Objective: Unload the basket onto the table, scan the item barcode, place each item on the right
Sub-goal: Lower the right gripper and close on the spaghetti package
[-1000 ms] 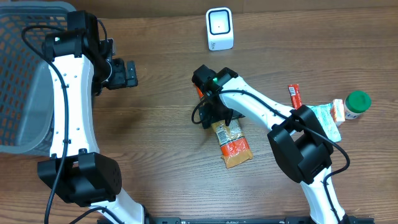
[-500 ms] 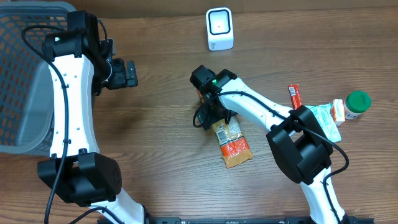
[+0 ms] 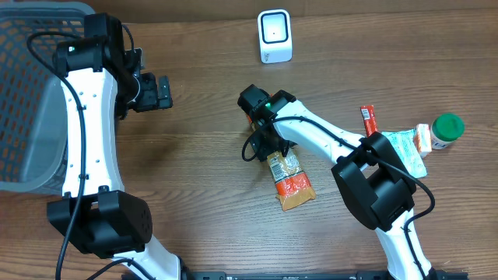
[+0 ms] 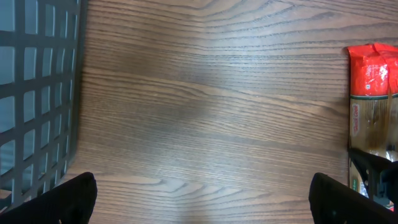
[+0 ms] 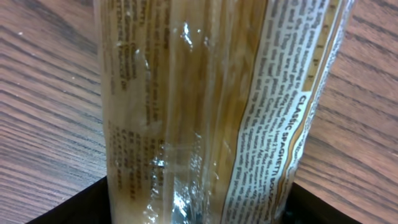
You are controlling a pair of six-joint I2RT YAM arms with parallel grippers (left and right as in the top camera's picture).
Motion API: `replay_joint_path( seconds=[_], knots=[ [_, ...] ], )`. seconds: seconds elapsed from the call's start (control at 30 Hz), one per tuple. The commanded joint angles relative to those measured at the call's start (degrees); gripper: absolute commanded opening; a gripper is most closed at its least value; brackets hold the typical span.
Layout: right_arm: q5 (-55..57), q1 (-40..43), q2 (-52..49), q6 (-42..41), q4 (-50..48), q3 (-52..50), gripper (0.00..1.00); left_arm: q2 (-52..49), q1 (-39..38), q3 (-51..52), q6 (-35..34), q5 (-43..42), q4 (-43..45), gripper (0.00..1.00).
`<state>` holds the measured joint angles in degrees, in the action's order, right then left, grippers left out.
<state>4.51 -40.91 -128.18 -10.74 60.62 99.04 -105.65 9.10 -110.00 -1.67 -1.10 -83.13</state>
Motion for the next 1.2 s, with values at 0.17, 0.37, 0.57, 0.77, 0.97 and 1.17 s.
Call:
replay_joint_path(
  seconds=[0.17,0.37,0.57,0.77,0.97,1.17],
  knots=[
    [-2.73,-0.61,-0.28,-0.13,-3.8,-0.61,1.0,1.42,-0.11,-1.03,0.42,-0.2,0.02,1.0],
    [-2.71,-0.61,-0.28,-0.11,-5.29,-0.61,0.98,1.42,-0.11,-1.03,0.42,-0.22,0.02,1.0],
    [-2.69,-0.61,-0.33,0.11,-3.37,-0.66,0.86,1.42,-0.11,-1.03,0.42,-0.2,0.02,1.0],
    [-2.71,-0.61,-0.33,0.11,-3.52,-3.13,0.83,1.42,-0.11,-1.03,0.42,-0.22,0.02,1.0],
    [-2.69,-0.61,-0.33,0.11,-4.83,-5.07,0.78,1.42,-0.11,-1.03,0.42,-0.2,0.02,1.0],
    [-2.71,-0.61,-0.33,0.09,-4.9,-5.07,0.71,1.42,-0.13,-1.03,0.42,-0.22,0.02,1.0]
  ],
)
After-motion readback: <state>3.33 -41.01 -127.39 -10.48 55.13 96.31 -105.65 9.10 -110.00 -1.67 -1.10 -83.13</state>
